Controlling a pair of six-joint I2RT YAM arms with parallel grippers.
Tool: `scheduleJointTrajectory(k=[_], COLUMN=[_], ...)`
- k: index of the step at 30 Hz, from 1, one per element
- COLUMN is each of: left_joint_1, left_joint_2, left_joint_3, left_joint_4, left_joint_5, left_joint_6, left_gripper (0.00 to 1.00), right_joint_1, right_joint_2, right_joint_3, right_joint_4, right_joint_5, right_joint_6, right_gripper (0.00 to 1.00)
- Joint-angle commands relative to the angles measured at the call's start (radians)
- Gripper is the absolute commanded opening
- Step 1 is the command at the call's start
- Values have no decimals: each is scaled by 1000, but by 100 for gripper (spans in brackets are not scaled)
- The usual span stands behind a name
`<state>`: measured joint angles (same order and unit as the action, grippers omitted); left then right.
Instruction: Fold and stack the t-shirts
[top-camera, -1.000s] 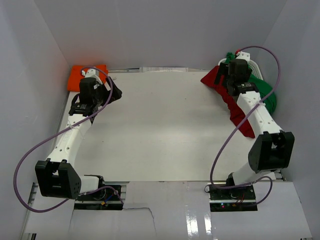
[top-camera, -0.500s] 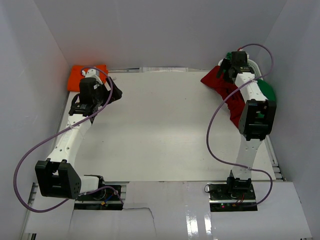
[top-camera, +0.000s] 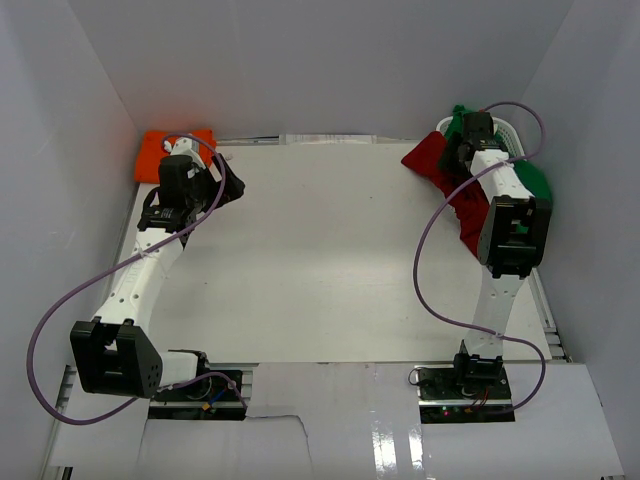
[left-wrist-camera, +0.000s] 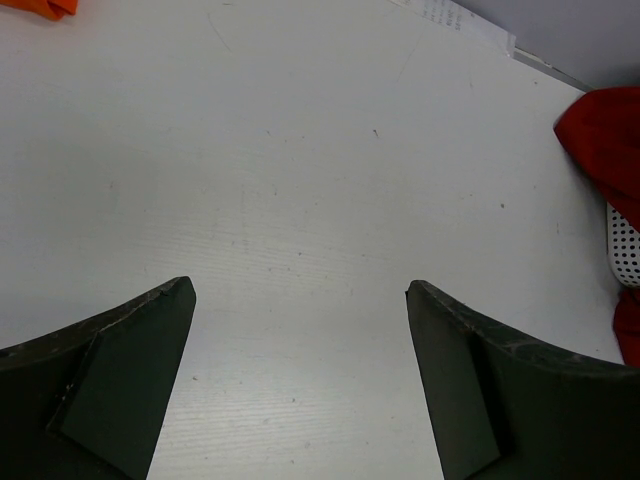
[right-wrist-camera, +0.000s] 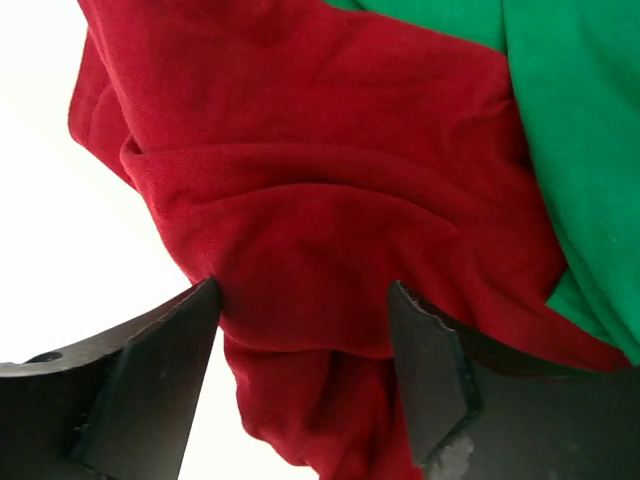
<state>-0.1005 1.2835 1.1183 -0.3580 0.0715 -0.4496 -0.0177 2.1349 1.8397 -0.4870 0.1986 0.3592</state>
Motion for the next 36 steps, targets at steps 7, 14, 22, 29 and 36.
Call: scheduleJointTrajectory(k=[7,14,22,29,36], left_joint_1=[-1,-2,-2,-1,-2], left_joint_2=[-23,-23,-21,-21,-26], left_joint_3=[2,2,2,0,2], left_joint_4=[13,11,13,13,11], left_joint_5=[14,17,21,19,13], left_joint_6=[8,8,6,6,6], left_gripper=[98,98,98,98,98], right_joint_1=[-4,-4,7,145,355], right_joint_2=[-43,-52,-36,-234,-452], right_joint_3=[4,68,358,343,323], right_joint_4=[33,12,-108,-114,-176], right_joint_5=[-33,-33,-151,-300,-404], right_joint_6=[14,0,-34,-92,-131], right_gripper=[43,10,8,8,8])
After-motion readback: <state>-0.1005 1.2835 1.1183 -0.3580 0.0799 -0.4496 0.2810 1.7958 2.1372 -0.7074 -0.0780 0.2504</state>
